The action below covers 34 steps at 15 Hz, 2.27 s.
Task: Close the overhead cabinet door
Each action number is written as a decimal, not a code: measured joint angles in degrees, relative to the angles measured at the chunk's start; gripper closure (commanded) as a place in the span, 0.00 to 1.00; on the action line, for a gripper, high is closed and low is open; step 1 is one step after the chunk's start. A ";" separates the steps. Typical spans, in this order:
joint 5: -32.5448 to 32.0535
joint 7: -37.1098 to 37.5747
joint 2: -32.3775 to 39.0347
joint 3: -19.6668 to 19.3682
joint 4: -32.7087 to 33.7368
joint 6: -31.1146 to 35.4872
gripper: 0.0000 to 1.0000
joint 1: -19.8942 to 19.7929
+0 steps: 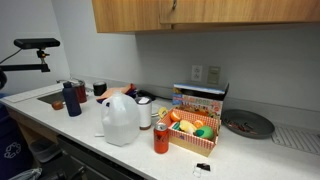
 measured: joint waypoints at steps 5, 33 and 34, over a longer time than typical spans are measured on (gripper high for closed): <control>0.08 2.17 1.97 2.63 0.03 5.69 0.00 -0.04; 0.42 12.30 23.37 27.17 6.14 33.18 0.00 -18.73; 0.89 12.37 23.43 28.65 6.21 34.10 0.00 -20.13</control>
